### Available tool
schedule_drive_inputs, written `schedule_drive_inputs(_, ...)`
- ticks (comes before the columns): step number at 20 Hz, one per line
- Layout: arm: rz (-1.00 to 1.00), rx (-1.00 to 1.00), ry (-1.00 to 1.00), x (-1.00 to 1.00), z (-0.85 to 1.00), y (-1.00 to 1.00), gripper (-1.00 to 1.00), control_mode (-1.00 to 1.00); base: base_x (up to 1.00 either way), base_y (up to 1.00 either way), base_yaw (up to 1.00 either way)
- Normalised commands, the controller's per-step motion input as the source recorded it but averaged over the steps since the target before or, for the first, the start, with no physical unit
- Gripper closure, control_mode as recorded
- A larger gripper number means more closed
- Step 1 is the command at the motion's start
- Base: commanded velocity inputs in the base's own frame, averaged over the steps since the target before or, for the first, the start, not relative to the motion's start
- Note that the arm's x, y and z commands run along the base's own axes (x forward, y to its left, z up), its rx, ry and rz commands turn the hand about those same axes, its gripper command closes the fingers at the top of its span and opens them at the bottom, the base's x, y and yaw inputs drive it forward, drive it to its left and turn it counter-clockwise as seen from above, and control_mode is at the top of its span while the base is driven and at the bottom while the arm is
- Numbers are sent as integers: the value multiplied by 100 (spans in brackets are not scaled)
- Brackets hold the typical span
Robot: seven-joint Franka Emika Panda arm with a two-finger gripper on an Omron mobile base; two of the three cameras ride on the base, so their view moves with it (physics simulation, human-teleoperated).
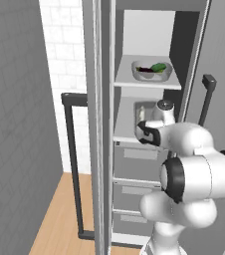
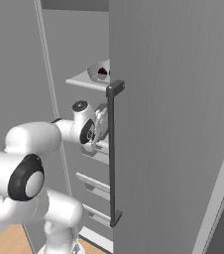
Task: Take the meat container that has the fish and place it on the second highest rack of the freezer. Then take the vegetable container that has the broccoli and eggplant and place it on the highest rack of the freezer.
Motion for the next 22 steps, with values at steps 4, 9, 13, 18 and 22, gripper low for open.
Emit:
schedule_drive_inputs(4, -1, 1, 0, 47, -41, -5, 100, -100, 0, 0, 0)
schedule_drive_inputs(9, -6, 0, 0, 77, -22, -18, 100, -100, 0, 0, 0)
schedule_drive_inputs(13, -9, 0, 0, 82, -25, -28, 100, -100, 0, 0, 0)
schedule_drive_inputs(18, -9, 0, 0, 79, -28, -26, 100, -100, 0, 0, 0)
schedule_drive_inputs(22, -4, 0, 0, 50, -13, -11, -100, -100, 0, 0, 0)
